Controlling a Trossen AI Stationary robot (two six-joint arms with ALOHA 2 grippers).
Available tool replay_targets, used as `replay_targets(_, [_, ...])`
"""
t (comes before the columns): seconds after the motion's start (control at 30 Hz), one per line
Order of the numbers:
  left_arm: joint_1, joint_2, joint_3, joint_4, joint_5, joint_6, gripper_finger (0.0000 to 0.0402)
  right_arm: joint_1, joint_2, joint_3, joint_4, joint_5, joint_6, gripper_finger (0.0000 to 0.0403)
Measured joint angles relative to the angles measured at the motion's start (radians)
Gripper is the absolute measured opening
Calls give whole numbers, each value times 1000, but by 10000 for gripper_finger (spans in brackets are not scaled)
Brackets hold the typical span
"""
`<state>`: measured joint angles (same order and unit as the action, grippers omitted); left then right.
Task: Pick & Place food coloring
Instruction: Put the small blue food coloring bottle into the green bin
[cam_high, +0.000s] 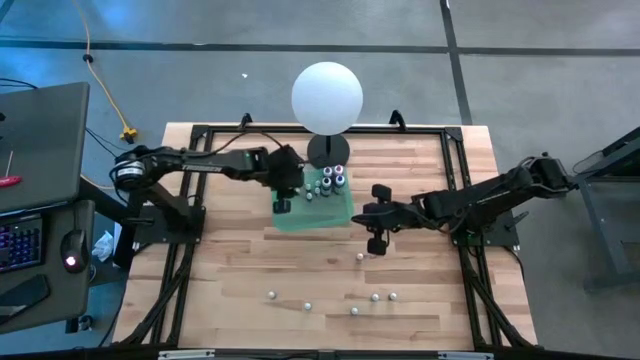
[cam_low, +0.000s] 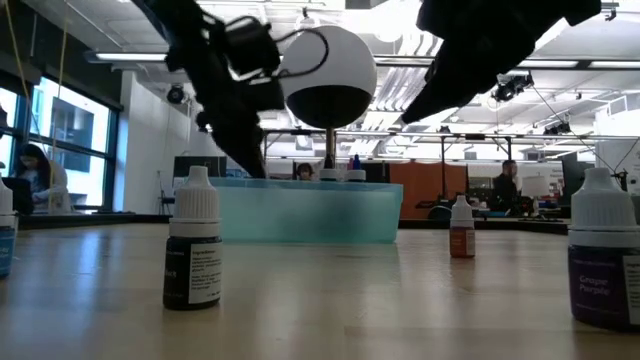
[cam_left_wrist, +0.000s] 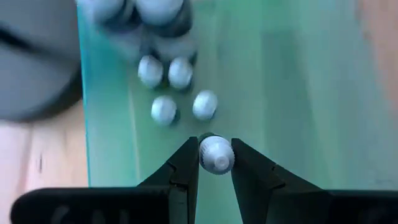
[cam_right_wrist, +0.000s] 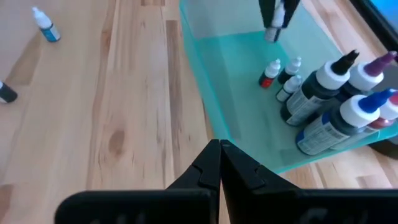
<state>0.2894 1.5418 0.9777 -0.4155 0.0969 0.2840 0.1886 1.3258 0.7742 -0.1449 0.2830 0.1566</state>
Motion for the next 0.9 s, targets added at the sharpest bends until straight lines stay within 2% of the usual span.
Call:
replay_targets(0.07, [11,30,-11,69,-2,-1,71,0,0,0,14,3,0,2])
replay_targets(0.47, [25,157,-19,112,-57,-1,72,1,0,0,60,-12,0,1])
replay_targets(0.77, [26,159,-19,137,-92,0,72,1,0,0,65,-13,0,1])
replay_targets(0.9, [25,159,-19,137,-139,-1,73,1,0,0,65,-23,0,1])
